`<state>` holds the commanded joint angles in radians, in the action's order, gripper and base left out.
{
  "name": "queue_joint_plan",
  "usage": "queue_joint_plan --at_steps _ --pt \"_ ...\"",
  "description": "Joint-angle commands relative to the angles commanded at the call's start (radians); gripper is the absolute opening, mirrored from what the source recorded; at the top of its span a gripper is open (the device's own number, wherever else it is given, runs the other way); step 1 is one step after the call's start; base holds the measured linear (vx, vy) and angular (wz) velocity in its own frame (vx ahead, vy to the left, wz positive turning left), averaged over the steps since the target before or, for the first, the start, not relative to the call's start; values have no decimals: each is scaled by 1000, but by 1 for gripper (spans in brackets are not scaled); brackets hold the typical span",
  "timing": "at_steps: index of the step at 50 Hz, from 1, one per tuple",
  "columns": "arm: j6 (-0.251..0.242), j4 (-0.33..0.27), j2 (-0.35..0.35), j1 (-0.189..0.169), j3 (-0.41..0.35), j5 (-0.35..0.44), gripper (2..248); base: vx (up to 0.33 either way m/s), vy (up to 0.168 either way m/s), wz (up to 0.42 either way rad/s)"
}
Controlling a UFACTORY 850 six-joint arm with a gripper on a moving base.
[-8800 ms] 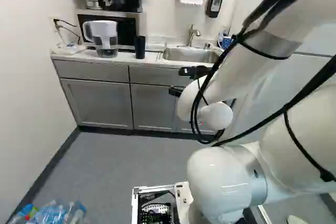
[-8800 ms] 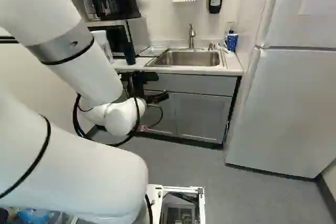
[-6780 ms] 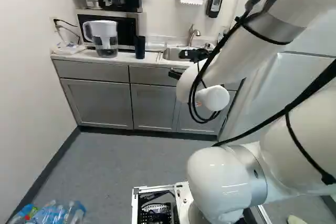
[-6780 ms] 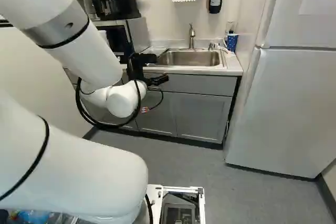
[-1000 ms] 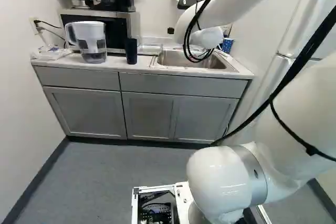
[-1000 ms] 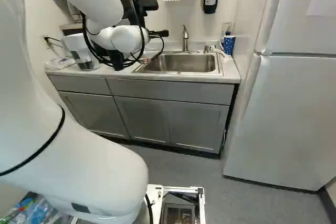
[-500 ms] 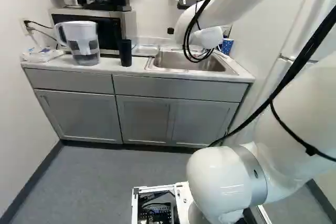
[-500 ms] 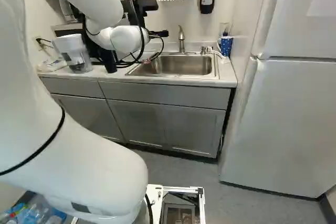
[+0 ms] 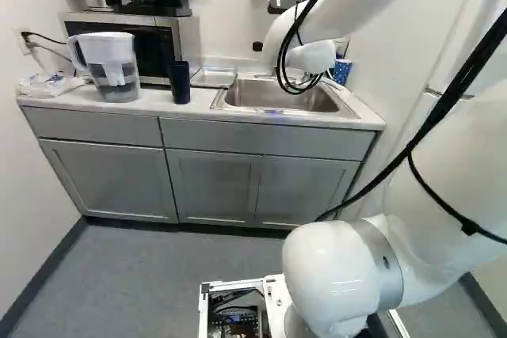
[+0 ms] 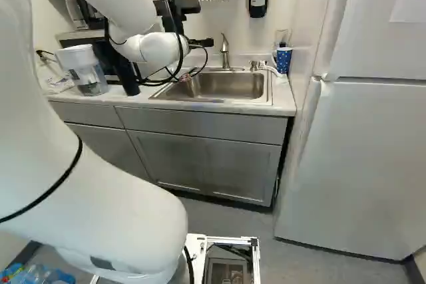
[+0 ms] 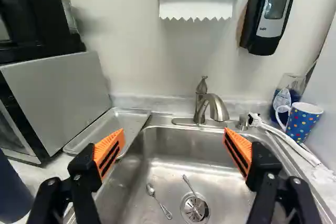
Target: Rinse the cup and place it in the tray
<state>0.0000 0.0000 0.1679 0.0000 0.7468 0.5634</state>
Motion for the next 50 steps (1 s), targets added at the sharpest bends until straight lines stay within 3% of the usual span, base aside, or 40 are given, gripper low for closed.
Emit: queue_joint_plan --at_steps 50 --pt "0 0 0 0 0 0 247 73 -44 129"
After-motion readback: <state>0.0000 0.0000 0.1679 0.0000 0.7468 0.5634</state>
